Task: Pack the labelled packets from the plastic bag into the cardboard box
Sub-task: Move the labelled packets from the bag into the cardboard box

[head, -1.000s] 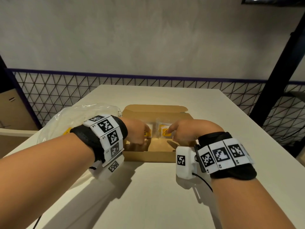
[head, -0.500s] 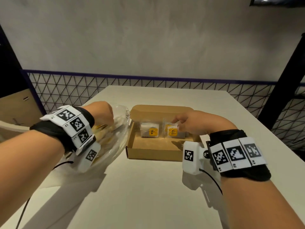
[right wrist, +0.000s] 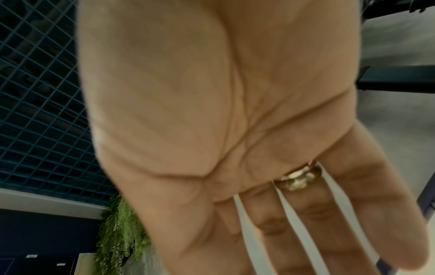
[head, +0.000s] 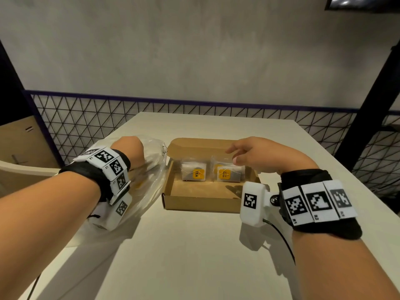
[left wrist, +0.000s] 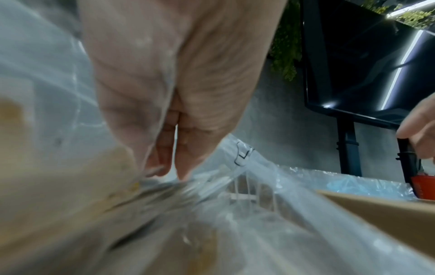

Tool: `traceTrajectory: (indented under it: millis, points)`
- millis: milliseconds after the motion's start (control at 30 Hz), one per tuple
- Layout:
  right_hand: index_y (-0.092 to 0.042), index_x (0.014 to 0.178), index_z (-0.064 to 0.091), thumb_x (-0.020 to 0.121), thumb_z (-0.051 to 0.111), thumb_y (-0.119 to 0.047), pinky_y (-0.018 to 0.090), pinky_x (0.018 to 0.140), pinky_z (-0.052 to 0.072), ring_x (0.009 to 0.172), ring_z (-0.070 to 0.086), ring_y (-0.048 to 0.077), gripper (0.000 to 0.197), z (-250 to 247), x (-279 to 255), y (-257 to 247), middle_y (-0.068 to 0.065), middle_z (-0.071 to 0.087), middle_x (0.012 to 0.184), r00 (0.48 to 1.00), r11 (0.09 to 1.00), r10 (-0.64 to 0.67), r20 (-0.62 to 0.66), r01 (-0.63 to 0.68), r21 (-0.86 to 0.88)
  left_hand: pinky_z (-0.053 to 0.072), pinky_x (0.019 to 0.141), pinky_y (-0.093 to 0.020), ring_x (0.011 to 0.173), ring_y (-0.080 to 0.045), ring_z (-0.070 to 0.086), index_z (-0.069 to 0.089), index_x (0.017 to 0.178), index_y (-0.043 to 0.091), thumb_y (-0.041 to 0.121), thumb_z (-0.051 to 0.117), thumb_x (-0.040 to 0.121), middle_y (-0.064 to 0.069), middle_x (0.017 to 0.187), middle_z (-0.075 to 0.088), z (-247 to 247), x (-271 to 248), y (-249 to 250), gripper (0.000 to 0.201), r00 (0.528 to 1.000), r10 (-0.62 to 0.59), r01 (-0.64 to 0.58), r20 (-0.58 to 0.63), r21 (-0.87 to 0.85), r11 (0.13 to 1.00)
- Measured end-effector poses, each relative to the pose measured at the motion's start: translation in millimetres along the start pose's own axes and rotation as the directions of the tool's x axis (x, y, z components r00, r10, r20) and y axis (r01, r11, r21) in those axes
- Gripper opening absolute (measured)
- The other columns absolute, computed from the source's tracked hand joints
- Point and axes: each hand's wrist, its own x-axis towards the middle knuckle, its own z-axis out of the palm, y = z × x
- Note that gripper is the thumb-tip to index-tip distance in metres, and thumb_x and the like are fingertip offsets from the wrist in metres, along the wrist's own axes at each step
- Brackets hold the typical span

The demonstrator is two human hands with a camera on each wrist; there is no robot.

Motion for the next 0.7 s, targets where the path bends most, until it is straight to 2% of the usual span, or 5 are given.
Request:
traceTrajectory:
  millis: [167, 300, 467, 600, 700]
  points:
    - [-0.025, 0.128, 0.052, 0.093, 0.052, -0.016, 0.027, 0.087, 0.040, 0.112, 0.051, 0.017, 0.036, 1, 0, 0, 0.000, 0.056, 0.126, 1.000, 1.000, -0.008, -0.001, 0.008, 0.010, 0.051, 0.081, -0.031, 0.093, -0.024, 0.061, 0.066, 0.102, 0.010, 0.018, 0.062, 0.081, -0.006, 0.101, 0.066, 4, 0, 6, 0.023, 1.000, 0.017, -0.017, -0.011, -0.008, 1.000]
    - [-0.026, 0.127, 0.053, 0.093, 0.053, -0.017, 0.027, 0.086, 0.038, 0.110, 0.051, 0.016, 0.035, 0, 0, 0, 0.000, 0.056, 0.125, 1.000, 1.000, -0.011, -0.008, 0.011, 0.018, 0.044, 0.066, -0.031, 0.070, -0.023, 0.054, 0.067, 0.096, 0.006, 0.013, 0.049, 0.088, -0.007, 0.077, 0.058, -4, 0, 6, 0.020, 0.993, -0.053, 0.051, -0.109, -0.026, 0.998]
    - [-0.025, 0.127, 0.053, 0.092, 0.054, -0.018, 0.027, 0.085, 0.039, 0.109, 0.051, 0.016, 0.035, 1, 0, 0, 0.000, 0.056, 0.125, 1.000, 1.000, -0.014, -0.010, 0.014, 0.021, 0.047, 0.084, -0.039, 0.091, -0.031, 0.052, 0.060, 0.094, 0.006, 0.018, 0.050, 0.088, -0.012, 0.099, 0.056, -12, -4, 1, 0.017, 0.980, -0.115, 0.114, -0.165, -0.021, 0.993]
    - [-0.025, 0.126, 0.054, 0.092, 0.054, -0.019, 0.025, 0.083, 0.037, 0.104, 0.050, 0.013, 0.035, 1, 0, -1, -0.001, 0.057, 0.124, 1.000, 1.000, -0.022, -0.015, 0.022, 0.018, 0.044, 0.071, -0.034, 0.072, -0.028, 0.051, 0.054, 0.070, 0.004, 0.009, 0.049, 0.089, -0.008, 0.067, 0.050, -12, -9, -3, 0.020, 0.978, -0.140, 0.130, -0.156, -0.074, 0.989]
    - [-0.026, 0.126, 0.054, 0.092, 0.054, -0.019, 0.025, 0.082, 0.038, 0.102, 0.050, 0.013, 0.034, 1, -1, 0, -0.001, 0.057, 0.123, 1.000, 0.999, -0.024, -0.020, 0.024, 0.024, 0.045, 0.072, -0.035, 0.083, -0.031, 0.057, 0.067, 0.089, 0.004, 0.010, 0.050, 0.088, -0.012, 0.087, 0.062, -17, -12, -6, 0.018, 0.975, -0.098, 0.073, -0.198, -0.134, 0.988]
